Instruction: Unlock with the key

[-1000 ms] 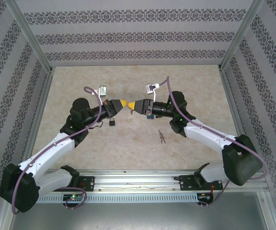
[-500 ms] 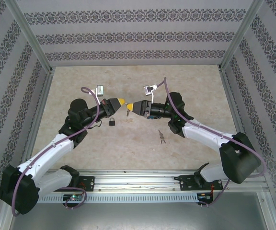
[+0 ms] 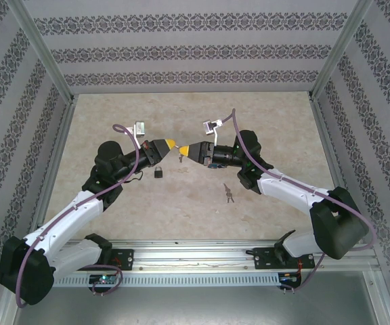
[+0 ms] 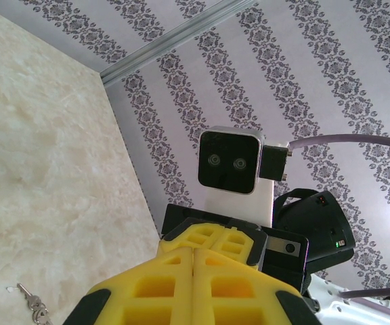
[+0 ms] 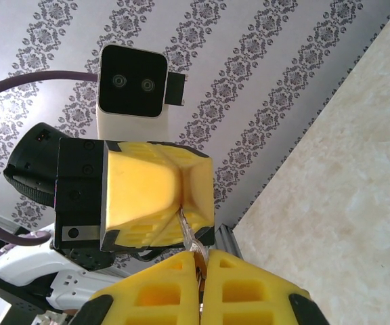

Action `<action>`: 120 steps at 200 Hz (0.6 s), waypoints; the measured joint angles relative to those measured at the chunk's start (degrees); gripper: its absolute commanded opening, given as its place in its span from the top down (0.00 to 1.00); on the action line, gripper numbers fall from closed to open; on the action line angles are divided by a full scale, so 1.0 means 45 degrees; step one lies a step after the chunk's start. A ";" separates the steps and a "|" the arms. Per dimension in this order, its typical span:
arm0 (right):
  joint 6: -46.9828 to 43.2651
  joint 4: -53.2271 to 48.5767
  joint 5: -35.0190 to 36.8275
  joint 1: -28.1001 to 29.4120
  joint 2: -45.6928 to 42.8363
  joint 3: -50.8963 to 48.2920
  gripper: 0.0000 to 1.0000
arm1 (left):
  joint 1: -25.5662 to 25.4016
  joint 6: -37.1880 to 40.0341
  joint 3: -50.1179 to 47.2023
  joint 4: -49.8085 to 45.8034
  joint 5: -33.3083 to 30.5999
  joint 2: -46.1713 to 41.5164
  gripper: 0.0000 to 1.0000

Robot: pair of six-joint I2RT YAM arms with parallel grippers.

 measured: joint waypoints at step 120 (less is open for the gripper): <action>-0.2701 -0.4308 0.2064 -0.1190 -0.1744 -0.0136 1.00 | 0.1107 0.2550 0.1613 -0.7485 -0.3211 0.0306 0.31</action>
